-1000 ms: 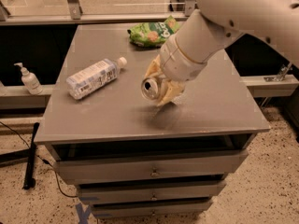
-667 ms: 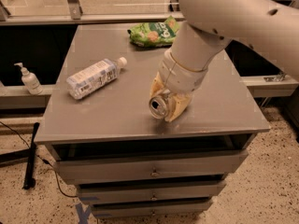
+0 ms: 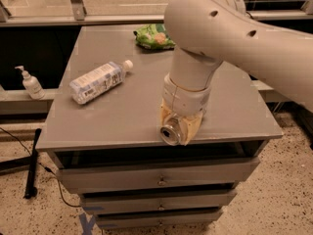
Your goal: Knock redbull can over
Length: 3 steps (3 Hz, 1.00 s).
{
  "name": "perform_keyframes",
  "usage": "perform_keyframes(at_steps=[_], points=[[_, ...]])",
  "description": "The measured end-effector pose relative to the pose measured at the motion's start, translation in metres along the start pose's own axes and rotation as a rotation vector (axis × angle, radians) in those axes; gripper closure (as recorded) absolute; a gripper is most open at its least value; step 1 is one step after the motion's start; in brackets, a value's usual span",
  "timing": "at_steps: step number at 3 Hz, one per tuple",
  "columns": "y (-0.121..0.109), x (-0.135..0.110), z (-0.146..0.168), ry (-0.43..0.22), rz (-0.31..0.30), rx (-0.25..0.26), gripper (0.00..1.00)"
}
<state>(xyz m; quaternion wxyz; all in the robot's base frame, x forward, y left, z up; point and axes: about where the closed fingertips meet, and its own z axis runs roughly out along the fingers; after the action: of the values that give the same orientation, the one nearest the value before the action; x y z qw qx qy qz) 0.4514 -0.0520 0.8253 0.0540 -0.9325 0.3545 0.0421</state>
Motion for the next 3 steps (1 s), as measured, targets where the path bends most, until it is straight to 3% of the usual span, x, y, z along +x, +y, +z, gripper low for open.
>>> perform_keyframes(at_steps=[2, 3], points=[[0.0079, 0.0008, 0.0031, 0.015, -0.011, -0.039, 0.13], [0.0079, 0.0007, 0.0018, 0.016, -0.010, -0.039, 0.00]])
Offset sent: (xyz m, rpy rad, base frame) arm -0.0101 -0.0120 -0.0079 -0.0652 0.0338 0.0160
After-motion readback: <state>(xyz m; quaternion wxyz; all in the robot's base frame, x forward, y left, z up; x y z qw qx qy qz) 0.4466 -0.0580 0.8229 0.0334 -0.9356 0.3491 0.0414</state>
